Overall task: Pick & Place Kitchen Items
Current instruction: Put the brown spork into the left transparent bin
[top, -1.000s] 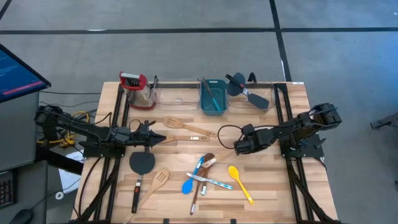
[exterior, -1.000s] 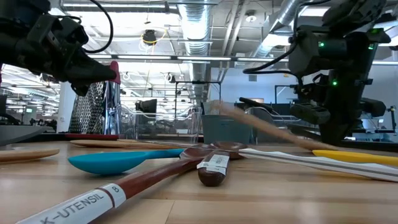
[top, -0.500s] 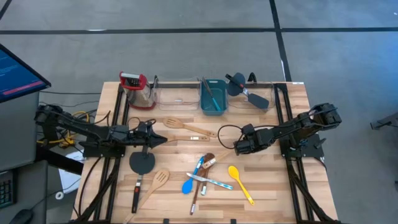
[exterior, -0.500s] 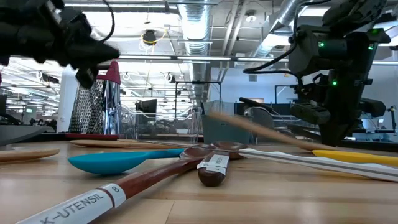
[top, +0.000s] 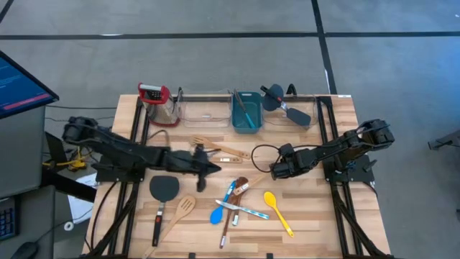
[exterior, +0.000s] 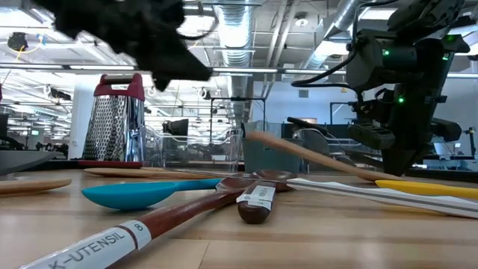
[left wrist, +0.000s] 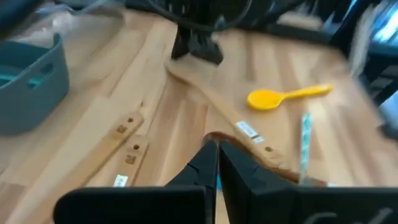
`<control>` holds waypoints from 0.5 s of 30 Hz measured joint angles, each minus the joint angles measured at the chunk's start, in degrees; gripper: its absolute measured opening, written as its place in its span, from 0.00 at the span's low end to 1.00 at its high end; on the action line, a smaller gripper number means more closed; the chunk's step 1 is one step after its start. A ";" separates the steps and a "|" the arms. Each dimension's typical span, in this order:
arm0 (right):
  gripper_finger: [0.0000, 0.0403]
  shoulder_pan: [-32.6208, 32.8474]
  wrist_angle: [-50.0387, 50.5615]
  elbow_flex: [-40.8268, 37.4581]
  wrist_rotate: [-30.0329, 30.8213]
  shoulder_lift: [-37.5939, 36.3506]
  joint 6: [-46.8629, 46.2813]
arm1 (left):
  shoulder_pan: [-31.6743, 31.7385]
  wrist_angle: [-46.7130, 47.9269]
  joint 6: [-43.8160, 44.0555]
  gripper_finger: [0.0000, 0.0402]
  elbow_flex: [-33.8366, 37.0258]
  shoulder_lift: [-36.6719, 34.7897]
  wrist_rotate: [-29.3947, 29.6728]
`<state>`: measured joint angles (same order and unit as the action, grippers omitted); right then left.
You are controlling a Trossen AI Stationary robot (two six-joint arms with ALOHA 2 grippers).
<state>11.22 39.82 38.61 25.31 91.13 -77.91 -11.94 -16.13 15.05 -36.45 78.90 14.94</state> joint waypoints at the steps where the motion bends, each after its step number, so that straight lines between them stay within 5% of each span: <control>1: 0.00 0.00 -0.01 0.00 0.04 0.00 0.28 | 0.00 2.89 -0.94 0.00 -2.59 1.62 0.19; 8: 0.00 0.00 0.07 0.00 0.24 0.01 0.49 | -0.26 15.64 -7.37 0.00 -17.80 7.83 0.63; 15: 0.00 0.01 0.06 0.00 0.48 0.04 0.51 | -3.24 24.45 -11.63 0.00 -29.86 15.41 7.65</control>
<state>11.23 39.88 38.61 25.79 91.18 -77.41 -15.18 8.32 3.42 -66.31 94.31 22.59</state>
